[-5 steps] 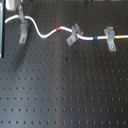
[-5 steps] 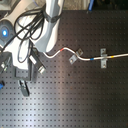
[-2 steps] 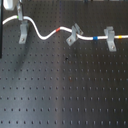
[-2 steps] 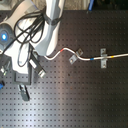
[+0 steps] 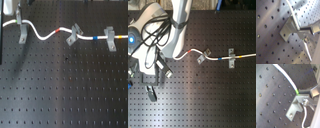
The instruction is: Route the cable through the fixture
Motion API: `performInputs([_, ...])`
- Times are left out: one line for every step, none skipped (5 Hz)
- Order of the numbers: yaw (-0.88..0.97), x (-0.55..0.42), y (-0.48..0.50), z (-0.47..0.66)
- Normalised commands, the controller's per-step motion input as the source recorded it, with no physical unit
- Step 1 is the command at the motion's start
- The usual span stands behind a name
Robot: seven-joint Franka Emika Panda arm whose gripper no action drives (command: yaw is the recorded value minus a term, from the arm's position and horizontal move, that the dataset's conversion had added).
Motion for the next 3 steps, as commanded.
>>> performInputs([0.00, -0.377, 0.233, 0.32])
performInputs([0.00, -0.299, 0.258, 0.34])
performInputs([0.00, -0.055, 0.113, 0.00])
